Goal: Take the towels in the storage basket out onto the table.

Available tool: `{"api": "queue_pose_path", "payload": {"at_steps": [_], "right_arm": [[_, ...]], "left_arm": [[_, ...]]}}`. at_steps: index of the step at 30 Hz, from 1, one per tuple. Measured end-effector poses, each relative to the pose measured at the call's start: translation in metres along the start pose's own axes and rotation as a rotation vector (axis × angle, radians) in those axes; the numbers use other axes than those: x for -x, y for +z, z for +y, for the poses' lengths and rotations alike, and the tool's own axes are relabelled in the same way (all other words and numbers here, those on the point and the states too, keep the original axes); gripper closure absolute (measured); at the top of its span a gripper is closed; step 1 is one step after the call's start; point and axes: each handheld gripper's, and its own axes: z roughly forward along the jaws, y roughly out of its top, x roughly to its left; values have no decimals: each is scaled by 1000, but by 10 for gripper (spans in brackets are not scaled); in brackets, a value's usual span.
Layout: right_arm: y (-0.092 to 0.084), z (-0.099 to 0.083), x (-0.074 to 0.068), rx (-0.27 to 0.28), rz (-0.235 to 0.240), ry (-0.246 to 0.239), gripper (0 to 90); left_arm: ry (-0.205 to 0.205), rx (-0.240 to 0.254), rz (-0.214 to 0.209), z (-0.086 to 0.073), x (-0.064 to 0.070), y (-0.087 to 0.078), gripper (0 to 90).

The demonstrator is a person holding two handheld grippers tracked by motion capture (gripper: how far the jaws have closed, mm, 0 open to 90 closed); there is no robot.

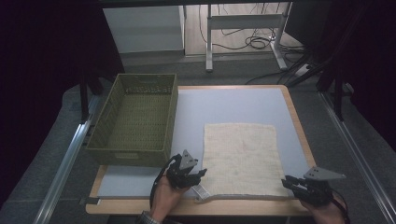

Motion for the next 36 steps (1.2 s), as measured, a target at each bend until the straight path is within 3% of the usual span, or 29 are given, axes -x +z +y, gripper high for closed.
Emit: {"api": "queue_pose_path", "payload": {"at_steps": [6, 9, 10, 14, 17, 19, 25, 30, 36], "right_arm": [[13, 20, 19, -7, -18, 13, 553], [22, 27, 29, -12, -33, 27, 518], [24, 30, 32, -9, -36, 29, 518], [36, 40, 45, -3, -43, 31, 518], [46, 48, 57, 5, -53, 41, 518], [52, 54, 65, 10, -60, 46, 521], [67, 73, 85, 11, -86, 49, 610], [79, 90, 97, 14, -107, 56, 653], [102, 106, 110, -12, -133, 54, 663]], "left_arm": [[-40, -6, 2, 25, -25, 28, 452], [-45, -16, 17, 29, -31, 37, 453], [-53, -20, 31, 33, -39, 48, 452], [-81, -10, 50, 43, -52, 63, 457], [-91, -5, 60, 51, -60, 72, 538], [-94, -12, 91, 56, -66, 78, 579], [-130, -24, 136, 68, -90, 96, 616], [-148, -28, 144, 71, -100, 108, 622], [-141, -37, 160, 69, -108, 120, 651]]}}
